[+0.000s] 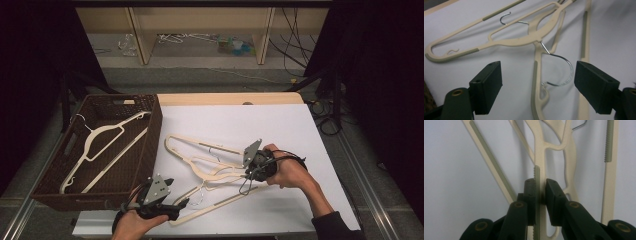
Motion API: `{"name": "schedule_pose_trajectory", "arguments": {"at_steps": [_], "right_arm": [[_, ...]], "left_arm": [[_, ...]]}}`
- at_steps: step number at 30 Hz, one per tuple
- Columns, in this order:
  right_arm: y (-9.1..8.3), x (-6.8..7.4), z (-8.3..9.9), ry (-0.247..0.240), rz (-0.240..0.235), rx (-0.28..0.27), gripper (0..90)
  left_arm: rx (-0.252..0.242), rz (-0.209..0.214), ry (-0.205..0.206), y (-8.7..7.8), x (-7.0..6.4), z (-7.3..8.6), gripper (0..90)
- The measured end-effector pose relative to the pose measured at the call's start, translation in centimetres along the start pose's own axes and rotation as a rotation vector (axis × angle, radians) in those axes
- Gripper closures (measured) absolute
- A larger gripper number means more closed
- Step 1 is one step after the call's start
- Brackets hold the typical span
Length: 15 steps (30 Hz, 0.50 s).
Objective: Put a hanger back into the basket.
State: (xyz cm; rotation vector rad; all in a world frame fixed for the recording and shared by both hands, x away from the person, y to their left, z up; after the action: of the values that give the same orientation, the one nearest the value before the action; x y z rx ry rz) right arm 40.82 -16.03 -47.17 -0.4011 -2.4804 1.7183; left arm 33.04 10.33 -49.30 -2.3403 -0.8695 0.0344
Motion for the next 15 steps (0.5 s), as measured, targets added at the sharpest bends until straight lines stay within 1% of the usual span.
{"name": "schedule_pose_trajectory", "arguments": {"at_steps": [1,2,3,4,5,6,7,9,10,11,12,13,15], "right_arm": [[-0.2,-0.1,0.0,-0.010,0.002,0.006,79.8],[-0.4,0.1,0.1,-0.002,-0.006,0.008,79.8],[-0.5,0.2,0.2,-0.001,-0.010,0.012,79.8],[-0.6,0.3,0.4,-0.006,-0.012,0.018,79.8],[-0.8,0.3,0.5,-0.015,-0.012,0.021,79.8],[-1.0,0.3,0.7,-0.013,-0.013,0.022,79.8],[-1.1,0.2,0.9,-0.027,-0.004,0.027,79.8],[-1.4,0.3,1.2,-0.026,-0.015,0.027,79.7],[-1.5,0.2,1.3,-0.031,-0.013,0.029,79.8],[-1.7,0.4,1.4,-0.016,-0.028,0.029,79.8],[-1.8,0.4,1.4,-0.022,-0.034,0.026,79.7],[-1.9,0.3,1.4,-0.016,-0.028,0.025,79.8],[-2.2,0.3,1.4,-0.012,-0.031,0.018,79.8]], "left_arm": [[0.014,0.006,0.026,0.5,0.0,-0.1,24.5],[0.020,0.017,0.042,1.0,-0.1,-0.1,27.8],[0.023,0.026,0.046,1.5,-0.3,-0.2,29.3],[0.031,0.024,0.054,2.1,-0.3,-0.3,29.1],[0.043,0.021,0.073,2.5,-0.2,-0.4,29.0],[0.048,0.010,0.095,3.0,-0.1,-0.5,28.9],[0.065,0.004,0.120,3.5,0.0,-0.6,28.7],[0.071,-0.009,0.139,4.1,0.2,-0.8,29.3],[0.083,-0.020,0.160,4.4,0.3,-0.9,29.4],[0.092,-0.017,0.158,4.6,0.2,-1.0,29.3],[0.091,-0.019,0.164,4.9,0.2,-1.1,29.5],[0.099,-0.013,0.170,5.1,0.1,-1.0,30.2],[0.118,-0.027,0.205,5.6,0.2,-1.0,30.5]]}}
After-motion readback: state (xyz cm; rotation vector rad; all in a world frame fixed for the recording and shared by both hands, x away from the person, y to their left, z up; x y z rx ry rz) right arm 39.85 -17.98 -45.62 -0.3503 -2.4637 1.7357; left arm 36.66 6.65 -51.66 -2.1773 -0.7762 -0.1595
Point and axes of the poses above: each handheld gripper's, and its own axes: y roughly forward along the jaws, z roughly out of its underside, x roughly to its left, the point moved 6 cm from there along y, roughly forward along the jaws, and after that the axes turned 8 degrees about y, right-handed, at the moved point
